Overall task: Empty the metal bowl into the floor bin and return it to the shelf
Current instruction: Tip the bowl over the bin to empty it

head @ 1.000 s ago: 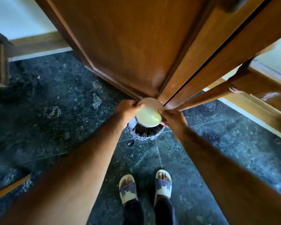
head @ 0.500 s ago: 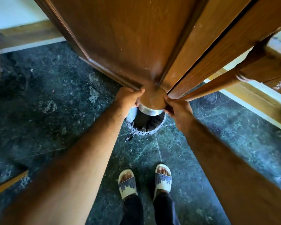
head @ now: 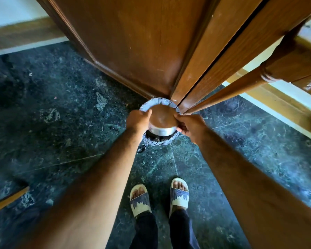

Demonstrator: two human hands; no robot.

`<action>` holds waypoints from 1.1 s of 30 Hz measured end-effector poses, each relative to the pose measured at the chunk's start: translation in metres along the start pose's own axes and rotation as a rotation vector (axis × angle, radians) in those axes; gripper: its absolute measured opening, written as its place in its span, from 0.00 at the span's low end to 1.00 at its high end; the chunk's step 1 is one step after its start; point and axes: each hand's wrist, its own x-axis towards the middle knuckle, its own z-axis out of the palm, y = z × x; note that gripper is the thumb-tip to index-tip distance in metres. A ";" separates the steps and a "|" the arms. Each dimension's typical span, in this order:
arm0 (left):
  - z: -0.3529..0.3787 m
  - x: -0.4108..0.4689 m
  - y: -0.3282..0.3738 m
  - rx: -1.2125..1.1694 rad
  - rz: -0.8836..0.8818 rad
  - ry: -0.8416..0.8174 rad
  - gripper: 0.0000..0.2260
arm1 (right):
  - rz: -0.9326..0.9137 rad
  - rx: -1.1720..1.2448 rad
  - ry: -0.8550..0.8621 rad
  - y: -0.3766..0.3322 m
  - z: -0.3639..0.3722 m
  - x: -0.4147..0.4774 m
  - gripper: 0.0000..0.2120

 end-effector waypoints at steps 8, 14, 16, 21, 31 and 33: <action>-0.007 0.001 -0.005 0.044 0.117 -0.028 0.14 | -0.040 -0.012 -0.033 -0.004 -0.003 -0.006 0.07; -0.012 -0.003 -0.014 0.119 0.057 -0.130 0.19 | -0.044 -0.012 0.009 0.023 -0.011 -0.015 0.05; -0.015 -0.011 -0.012 0.108 0.085 -0.166 0.19 | -0.026 0.036 0.015 0.021 -0.013 -0.023 0.12; -0.019 -0.040 -0.003 0.258 0.408 -0.090 0.19 | 0.023 0.148 0.031 0.010 -0.010 -0.049 0.26; -0.039 -0.105 -0.002 0.680 0.994 0.002 0.21 | 0.042 0.178 -0.058 -0.020 -0.017 -0.096 0.04; -0.045 -0.119 0.000 0.699 1.001 0.039 0.18 | 0.042 0.170 -0.065 -0.025 -0.016 -0.107 0.06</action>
